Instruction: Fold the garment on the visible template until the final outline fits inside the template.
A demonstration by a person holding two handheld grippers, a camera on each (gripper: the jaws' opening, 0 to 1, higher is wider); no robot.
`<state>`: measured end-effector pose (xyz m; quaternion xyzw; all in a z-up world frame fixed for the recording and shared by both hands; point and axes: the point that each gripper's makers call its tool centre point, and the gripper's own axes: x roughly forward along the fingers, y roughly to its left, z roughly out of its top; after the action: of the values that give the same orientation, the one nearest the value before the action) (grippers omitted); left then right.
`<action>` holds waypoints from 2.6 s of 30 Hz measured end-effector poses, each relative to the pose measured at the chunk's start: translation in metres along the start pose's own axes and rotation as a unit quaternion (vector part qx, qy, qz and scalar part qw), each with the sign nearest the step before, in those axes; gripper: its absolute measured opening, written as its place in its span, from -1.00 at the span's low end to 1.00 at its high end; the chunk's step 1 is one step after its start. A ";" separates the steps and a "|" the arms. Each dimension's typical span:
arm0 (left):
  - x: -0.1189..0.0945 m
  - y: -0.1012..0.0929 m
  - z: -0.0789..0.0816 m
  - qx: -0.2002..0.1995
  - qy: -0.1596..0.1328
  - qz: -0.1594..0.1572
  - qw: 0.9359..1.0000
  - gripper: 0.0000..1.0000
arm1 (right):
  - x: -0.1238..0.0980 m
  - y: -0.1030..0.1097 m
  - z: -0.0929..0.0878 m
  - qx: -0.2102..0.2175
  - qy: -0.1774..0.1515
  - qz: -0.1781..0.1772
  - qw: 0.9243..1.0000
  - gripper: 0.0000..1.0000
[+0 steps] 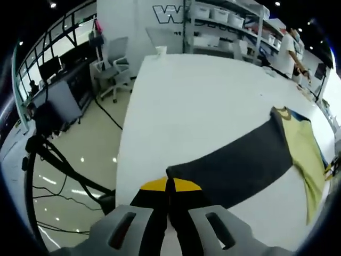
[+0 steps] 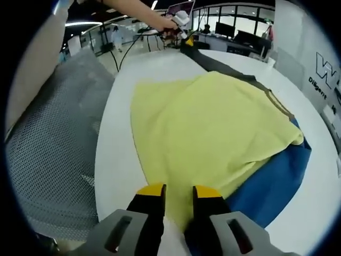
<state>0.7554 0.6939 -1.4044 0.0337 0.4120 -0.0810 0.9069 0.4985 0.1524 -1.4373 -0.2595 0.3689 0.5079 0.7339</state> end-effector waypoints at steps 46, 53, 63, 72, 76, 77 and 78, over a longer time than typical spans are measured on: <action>-0.023 0.005 -0.030 -0.009 0.002 0.029 1.000 -0.87 | -0.045 -0.007 -0.055 -0.172 0.076 -0.056 0.981 -0.90; -0.033 -0.014 -0.034 -0.011 -0.004 0.020 1.000 -0.91 | -0.044 -0.012 -0.050 -0.189 0.074 -0.070 0.977 -0.97; -0.041 -0.035 -0.035 -0.011 -0.008 0.007 1.000 -0.94 | -0.042 -0.014 -0.036 -0.193 0.055 -0.076 0.977 -1.00; -0.044 -0.042 -0.034 -0.007 -0.009 0.001 1.000 -0.96 | -0.057 -0.042 -0.025 -0.038 -0.012 -0.113 0.993 -1.00; -0.044 -0.042 -0.035 -0.006 -0.008 0.000 1.000 -0.96 | -0.072 -0.061 -0.024 0.020 -0.040 -0.141 0.989 -1.00; -0.044 -0.043 -0.035 -0.006 -0.008 0.000 1.000 -0.96 | -0.076 -0.066 -0.025 0.043 -0.046 -0.146 0.987 -1.00; -0.044 -0.043 -0.035 -0.006 -0.008 -0.001 1.000 -0.96 | -0.078 -0.069 -0.025 0.070 -0.057 -0.149 0.985 -1.00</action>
<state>0.6939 0.6617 -1.3939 0.0272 0.4055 -0.0792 0.9103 0.5397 0.0655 -1.3887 -0.2304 0.3182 0.3802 0.8373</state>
